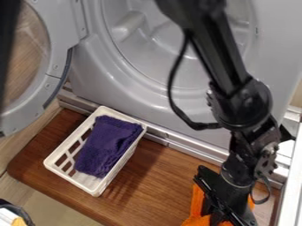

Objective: Put the orange cloth in the washing machine

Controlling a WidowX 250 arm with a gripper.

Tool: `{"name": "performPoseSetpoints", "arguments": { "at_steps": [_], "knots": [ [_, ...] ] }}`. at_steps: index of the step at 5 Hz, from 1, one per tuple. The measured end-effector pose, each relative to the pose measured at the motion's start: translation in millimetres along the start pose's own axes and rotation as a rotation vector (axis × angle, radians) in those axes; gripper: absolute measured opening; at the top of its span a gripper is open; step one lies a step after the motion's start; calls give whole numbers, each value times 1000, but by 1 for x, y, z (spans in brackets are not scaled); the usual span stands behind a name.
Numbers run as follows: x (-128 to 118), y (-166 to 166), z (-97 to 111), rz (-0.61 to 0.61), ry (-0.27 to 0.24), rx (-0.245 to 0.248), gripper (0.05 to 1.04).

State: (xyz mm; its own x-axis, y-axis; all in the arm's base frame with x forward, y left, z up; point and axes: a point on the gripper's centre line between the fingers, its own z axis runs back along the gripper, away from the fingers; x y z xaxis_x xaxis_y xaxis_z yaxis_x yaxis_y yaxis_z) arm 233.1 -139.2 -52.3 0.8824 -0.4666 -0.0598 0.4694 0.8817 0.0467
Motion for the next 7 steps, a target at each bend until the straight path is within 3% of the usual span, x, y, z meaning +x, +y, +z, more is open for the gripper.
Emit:
{"name": "performPoseSetpoints", "arguments": {
  "at_steps": [5, 6, 7],
  "knots": [
    [-36, 76, 102, 237, -289, 65, 95],
    [-38, 90, 113, 279, -317, 82, 95],
    [-29, 113, 123, 314, -378, 101, 95]
  ]
}}
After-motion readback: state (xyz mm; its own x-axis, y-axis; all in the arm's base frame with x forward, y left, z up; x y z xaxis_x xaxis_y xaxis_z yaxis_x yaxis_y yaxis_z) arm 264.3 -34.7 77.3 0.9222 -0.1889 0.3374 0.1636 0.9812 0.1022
